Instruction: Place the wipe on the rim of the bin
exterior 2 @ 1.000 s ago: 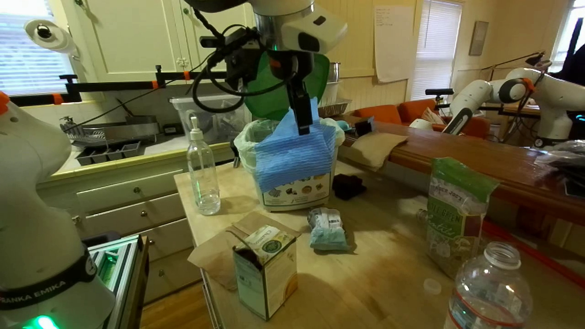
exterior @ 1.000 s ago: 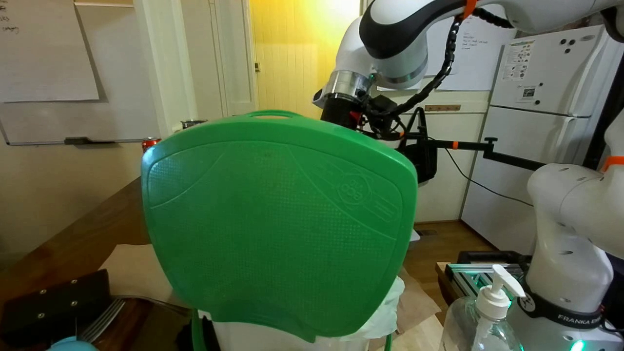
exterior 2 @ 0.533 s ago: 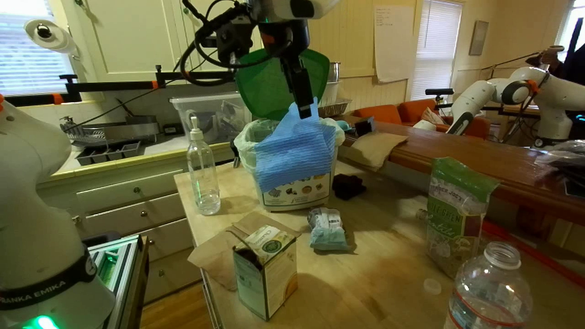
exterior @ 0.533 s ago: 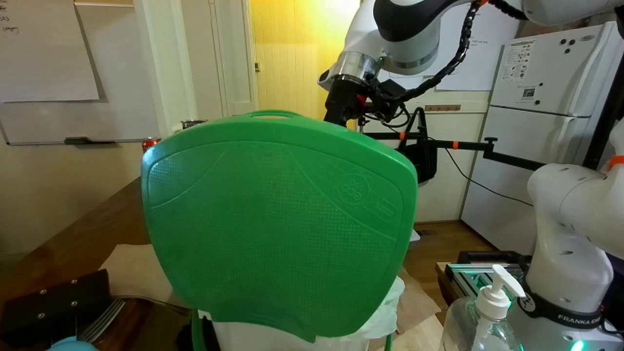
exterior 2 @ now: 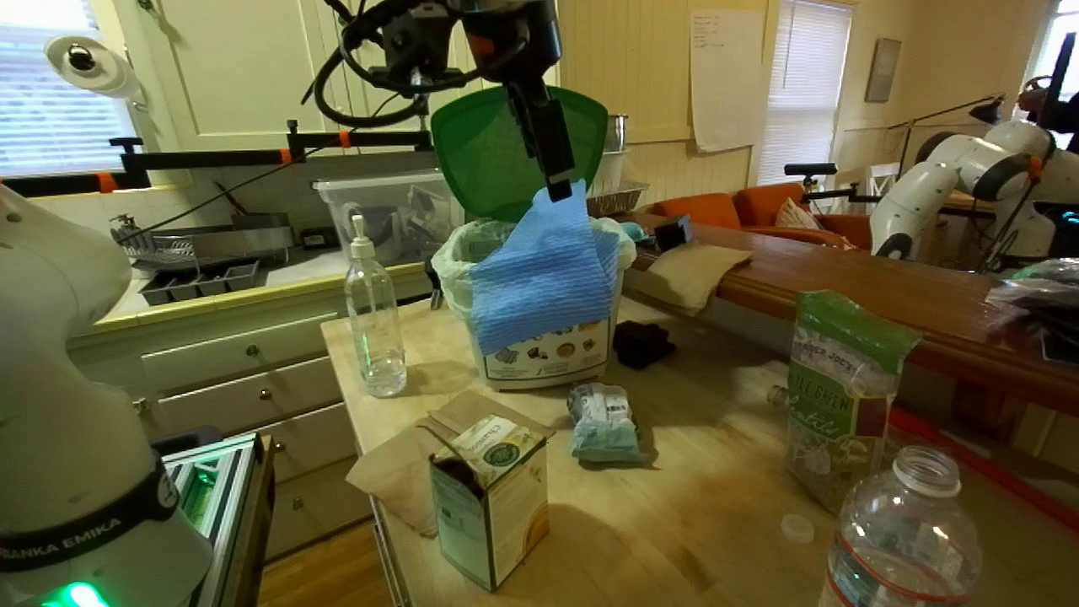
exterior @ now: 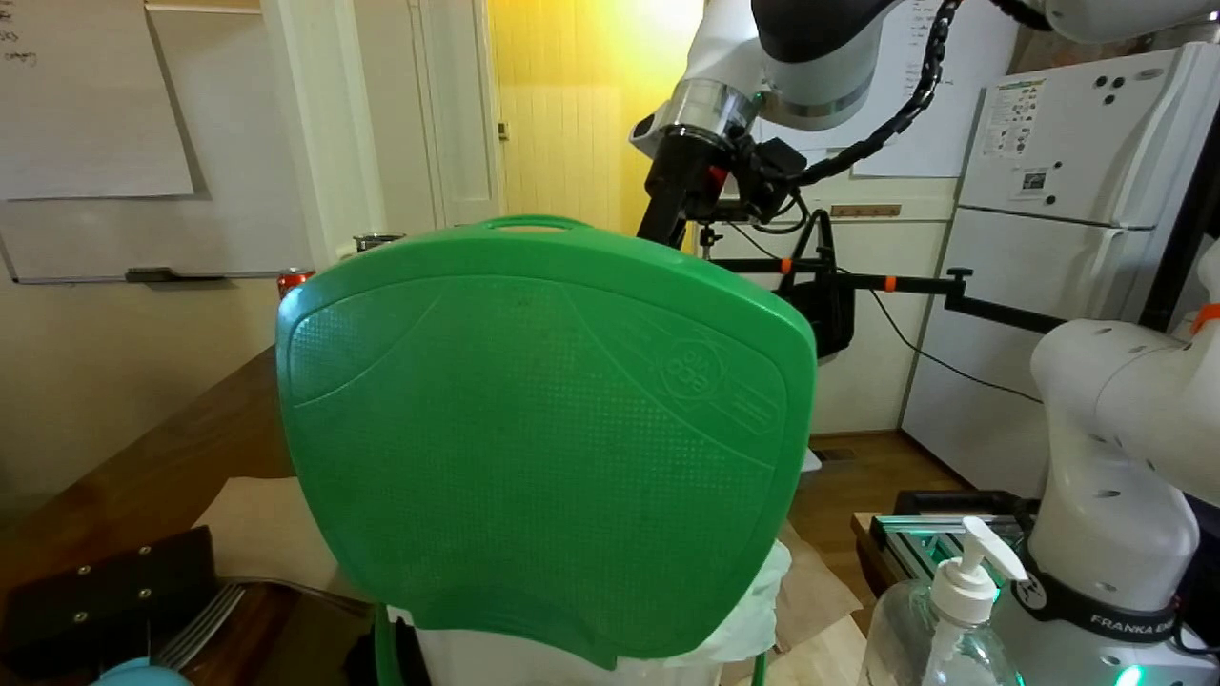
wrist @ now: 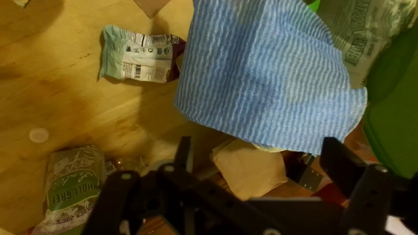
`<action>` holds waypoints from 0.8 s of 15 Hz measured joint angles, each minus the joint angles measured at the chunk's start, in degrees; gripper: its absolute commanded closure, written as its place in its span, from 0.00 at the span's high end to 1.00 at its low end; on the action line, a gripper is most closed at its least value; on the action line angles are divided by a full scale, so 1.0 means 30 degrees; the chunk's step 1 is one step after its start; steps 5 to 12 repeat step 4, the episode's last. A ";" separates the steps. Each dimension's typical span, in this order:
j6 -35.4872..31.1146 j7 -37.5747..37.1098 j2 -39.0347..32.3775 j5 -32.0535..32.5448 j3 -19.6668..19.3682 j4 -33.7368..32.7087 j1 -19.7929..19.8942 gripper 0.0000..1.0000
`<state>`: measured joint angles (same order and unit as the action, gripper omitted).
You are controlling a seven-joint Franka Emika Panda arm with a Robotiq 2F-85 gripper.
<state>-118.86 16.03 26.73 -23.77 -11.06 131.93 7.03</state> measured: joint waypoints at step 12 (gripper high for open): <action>0.0007 0.0001 0.0073 0.0024 -0.0017 0.0001 -0.0031 1.00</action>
